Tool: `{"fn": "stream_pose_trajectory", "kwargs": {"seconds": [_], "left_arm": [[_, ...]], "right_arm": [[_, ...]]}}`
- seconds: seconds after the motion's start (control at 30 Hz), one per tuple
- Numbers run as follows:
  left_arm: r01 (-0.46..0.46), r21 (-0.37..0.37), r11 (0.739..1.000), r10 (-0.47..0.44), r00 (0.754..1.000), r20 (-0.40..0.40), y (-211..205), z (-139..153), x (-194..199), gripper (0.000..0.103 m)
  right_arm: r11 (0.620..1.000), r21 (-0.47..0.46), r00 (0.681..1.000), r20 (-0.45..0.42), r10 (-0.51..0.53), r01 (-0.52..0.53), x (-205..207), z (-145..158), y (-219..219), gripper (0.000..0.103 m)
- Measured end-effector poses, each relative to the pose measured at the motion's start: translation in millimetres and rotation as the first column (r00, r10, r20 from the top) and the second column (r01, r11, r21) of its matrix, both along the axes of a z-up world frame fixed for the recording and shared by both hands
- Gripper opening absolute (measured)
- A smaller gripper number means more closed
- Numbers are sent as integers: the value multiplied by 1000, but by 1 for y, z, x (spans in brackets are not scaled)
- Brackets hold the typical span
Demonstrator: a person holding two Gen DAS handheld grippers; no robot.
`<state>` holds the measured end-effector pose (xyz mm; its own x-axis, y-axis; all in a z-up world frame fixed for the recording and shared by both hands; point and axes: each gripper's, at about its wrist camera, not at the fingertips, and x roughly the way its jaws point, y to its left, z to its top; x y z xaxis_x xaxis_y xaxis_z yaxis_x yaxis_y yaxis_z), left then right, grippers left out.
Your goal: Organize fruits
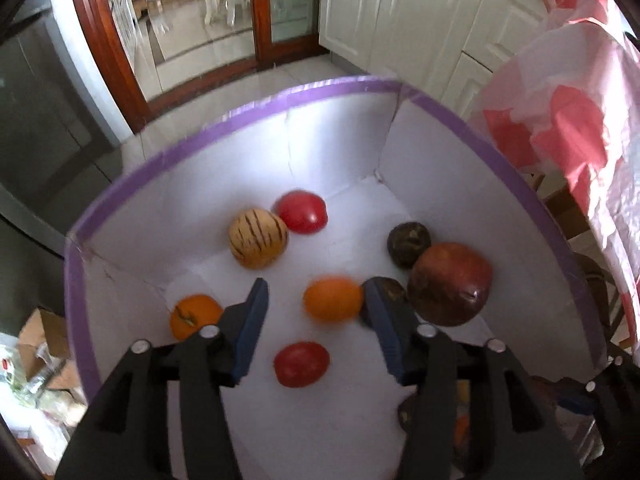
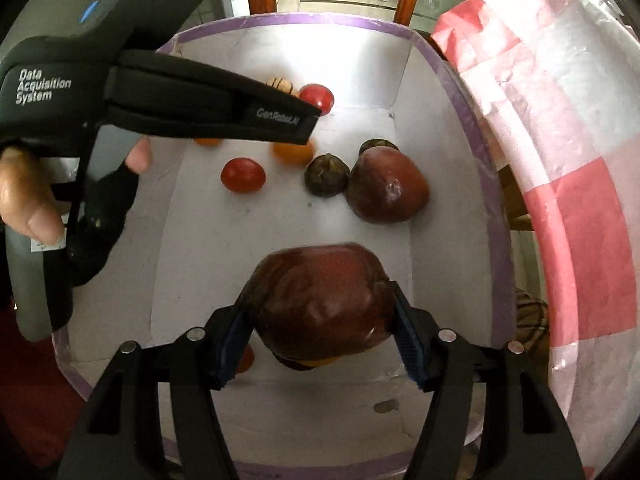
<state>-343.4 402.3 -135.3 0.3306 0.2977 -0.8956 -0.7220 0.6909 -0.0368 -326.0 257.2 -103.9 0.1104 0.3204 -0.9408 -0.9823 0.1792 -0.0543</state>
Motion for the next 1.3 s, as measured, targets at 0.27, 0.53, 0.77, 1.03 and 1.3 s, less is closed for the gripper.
{"fn": "stream_pose_trajectory", "kwargs": {"seconds": [0.27,0.53,0.77,1.03,1.3], "left_arm": [[-38,35,999,39,999,-19,-7,8,4,84],[-20,-20,1000,21,998,67,-9,4,5,96],[-6,-111,994,24,987,160,-3,5,0,96],[3,-107,994,15,987,160,-3,6,4,96],[-13,-93,996,26,989,145,1,3,5,96]], "right_arm": [[998,70,1000,13,-7,6,2,16,-9,77],[994,93,999,-8,-52,52,17,20,-14,78],[992,106,997,6,-76,75,21,20,-11,78],[992,100,996,13,-84,83,22,18,-11,78],[992,94,996,9,-88,87,21,16,-10,78]]}}
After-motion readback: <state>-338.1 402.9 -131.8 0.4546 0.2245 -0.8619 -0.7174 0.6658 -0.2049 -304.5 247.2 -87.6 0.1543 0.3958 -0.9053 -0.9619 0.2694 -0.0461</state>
